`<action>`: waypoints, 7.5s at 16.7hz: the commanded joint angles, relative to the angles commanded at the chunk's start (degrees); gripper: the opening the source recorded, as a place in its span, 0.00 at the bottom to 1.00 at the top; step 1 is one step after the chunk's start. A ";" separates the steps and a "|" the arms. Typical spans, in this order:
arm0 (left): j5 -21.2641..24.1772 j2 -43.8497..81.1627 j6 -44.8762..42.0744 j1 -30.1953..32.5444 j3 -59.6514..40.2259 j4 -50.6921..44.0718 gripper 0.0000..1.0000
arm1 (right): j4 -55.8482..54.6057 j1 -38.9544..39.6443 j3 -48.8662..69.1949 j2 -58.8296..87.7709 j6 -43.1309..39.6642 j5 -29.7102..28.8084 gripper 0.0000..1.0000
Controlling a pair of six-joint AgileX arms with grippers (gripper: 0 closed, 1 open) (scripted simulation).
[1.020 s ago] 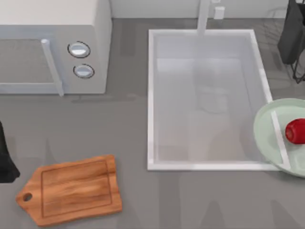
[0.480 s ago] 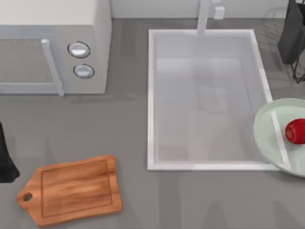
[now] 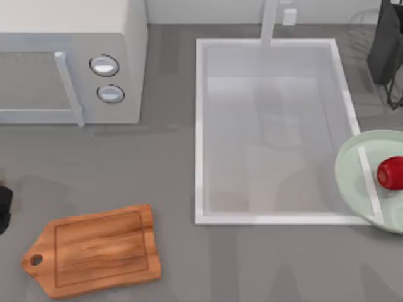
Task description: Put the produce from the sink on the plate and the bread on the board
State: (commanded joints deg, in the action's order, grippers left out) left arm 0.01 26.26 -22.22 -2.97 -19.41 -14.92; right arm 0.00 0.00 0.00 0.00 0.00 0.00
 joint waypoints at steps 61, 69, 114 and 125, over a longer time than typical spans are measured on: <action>0.13 87.23 -65.67 -8.54 -48.20 -29.15 0.00 | 0.00 0.00 0.00 0.00 0.00 0.00 1.00; -1.25 85.23 -66.44 -10.13 -47.22 -32.05 0.00 | 0.00 0.00 0.00 0.00 0.00 0.00 1.00; -1.58 69.42 80.35 30.48 -46.09 -50.70 0.00 | 0.00 0.00 0.00 0.00 0.00 0.00 1.00; -0.28 64.42 130.88 29.91 -39.27 -43.70 0.00 | 0.00 0.00 0.00 0.00 0.00 0.00 1.00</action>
State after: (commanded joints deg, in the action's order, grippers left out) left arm -0.26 90.68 108.66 26.94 -58.68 -58.62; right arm 0.00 0.00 0.00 0.00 0.00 0.00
